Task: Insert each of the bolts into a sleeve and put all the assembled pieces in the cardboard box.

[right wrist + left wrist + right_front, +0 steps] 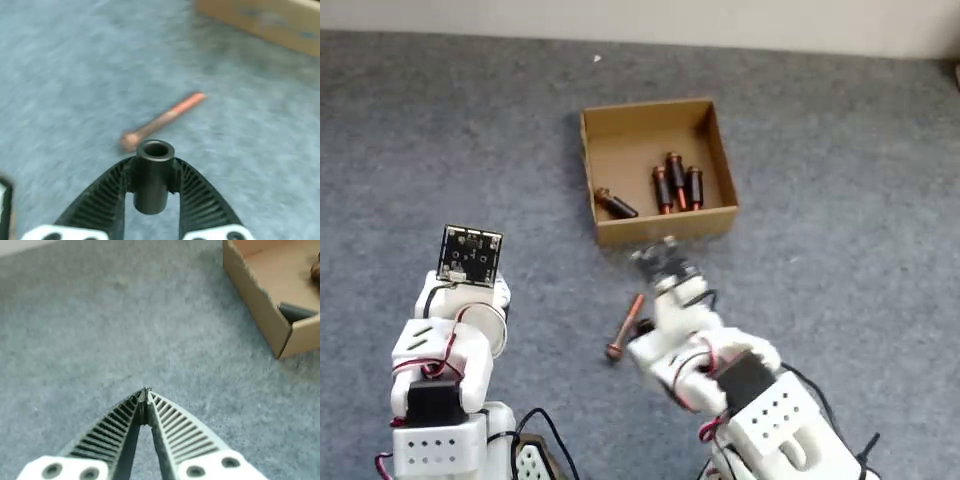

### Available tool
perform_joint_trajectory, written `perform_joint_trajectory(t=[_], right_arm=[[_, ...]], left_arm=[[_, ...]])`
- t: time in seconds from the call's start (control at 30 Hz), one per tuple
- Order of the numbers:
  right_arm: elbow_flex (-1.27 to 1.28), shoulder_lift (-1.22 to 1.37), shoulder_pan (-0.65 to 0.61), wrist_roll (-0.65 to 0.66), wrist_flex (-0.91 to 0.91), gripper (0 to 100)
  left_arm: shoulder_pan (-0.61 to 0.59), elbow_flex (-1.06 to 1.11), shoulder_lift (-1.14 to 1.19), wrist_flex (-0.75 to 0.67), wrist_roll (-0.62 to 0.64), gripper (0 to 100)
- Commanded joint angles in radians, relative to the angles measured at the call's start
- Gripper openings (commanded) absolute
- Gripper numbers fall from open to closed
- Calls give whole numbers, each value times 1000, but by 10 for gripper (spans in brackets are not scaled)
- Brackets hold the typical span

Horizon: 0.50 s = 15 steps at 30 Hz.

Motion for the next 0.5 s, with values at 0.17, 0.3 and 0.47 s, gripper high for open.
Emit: perform_joint_trajectory(t=[0.17, 0.3, 0.47], right_arm=[[68, -24, 266, 2, -220, 5], [116, -27, 338, -9, -297, 5], [120, -27, 443, -103, -352, 5]], left_arm=[[251, -177, 27, 180, -106, 34], [323, -246, 214, 196, -147, 38], [418, -355, 545, 192, -157, 70]])
